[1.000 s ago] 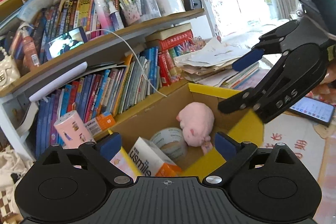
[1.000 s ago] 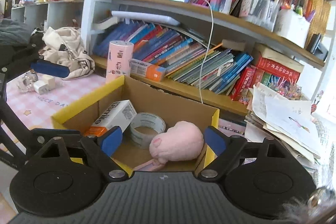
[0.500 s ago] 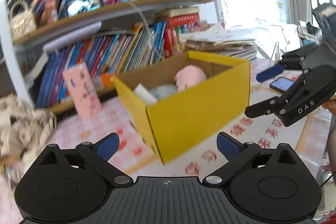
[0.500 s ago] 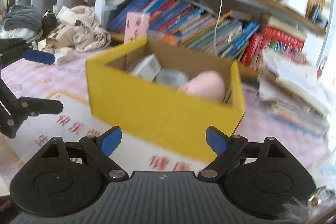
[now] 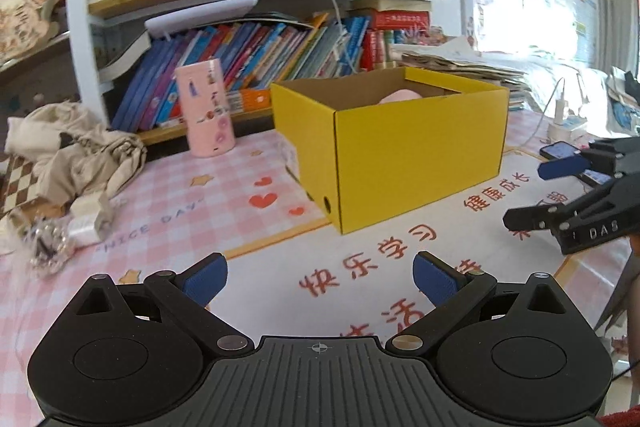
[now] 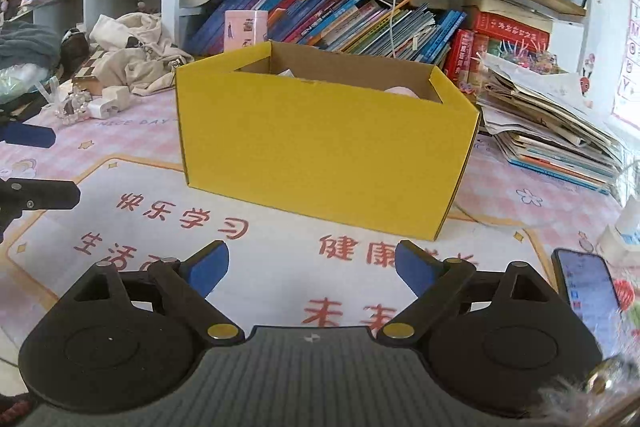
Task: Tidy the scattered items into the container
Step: 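Withdraw both tools from the yellow box back over the desk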
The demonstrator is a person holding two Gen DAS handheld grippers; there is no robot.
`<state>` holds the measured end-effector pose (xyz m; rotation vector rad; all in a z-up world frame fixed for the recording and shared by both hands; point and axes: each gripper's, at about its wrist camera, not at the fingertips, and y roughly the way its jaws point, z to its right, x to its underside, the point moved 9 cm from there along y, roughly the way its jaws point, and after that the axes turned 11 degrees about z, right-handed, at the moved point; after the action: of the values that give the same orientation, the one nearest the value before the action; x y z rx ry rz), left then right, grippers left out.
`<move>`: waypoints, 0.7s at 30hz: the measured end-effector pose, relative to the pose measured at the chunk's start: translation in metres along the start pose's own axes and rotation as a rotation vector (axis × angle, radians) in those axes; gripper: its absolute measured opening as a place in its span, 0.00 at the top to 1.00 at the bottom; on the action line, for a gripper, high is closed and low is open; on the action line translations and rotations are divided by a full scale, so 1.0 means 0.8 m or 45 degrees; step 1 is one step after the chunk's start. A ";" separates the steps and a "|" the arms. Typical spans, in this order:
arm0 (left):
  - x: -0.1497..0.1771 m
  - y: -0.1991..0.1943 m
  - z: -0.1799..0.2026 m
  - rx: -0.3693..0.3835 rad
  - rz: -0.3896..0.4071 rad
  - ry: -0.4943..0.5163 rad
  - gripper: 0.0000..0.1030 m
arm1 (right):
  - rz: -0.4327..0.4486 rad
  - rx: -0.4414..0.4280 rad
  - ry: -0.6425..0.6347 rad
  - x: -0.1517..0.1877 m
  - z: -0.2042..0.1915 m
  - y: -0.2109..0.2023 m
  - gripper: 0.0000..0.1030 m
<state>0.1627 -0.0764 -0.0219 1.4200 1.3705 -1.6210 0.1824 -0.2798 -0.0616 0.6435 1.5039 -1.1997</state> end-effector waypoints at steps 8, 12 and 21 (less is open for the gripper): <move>0.022 -0.012 0.011 -0.016 -0.007 0.027 0.02 | 0.013 -0.003 0.038 0.020 -0.030 -0.007 0.08; 0.032 -0.017 0.013 -0.012 -0.016 0.012 0.02 | -0.005 -0.005 0.057 0.030 -0.041 -0.007 0.08; 0.038 -0.034 0.004 -0.039 -0.006 0.003 0.02 | -0.023 0.002 0.032 0.035 -0.053 -0.010 0.07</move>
<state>0.1291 -0.0655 -0.0428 1.4024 1.3947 -1.5950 0.1503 -0.2490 -0.0876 0.6495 1.5333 -1.2106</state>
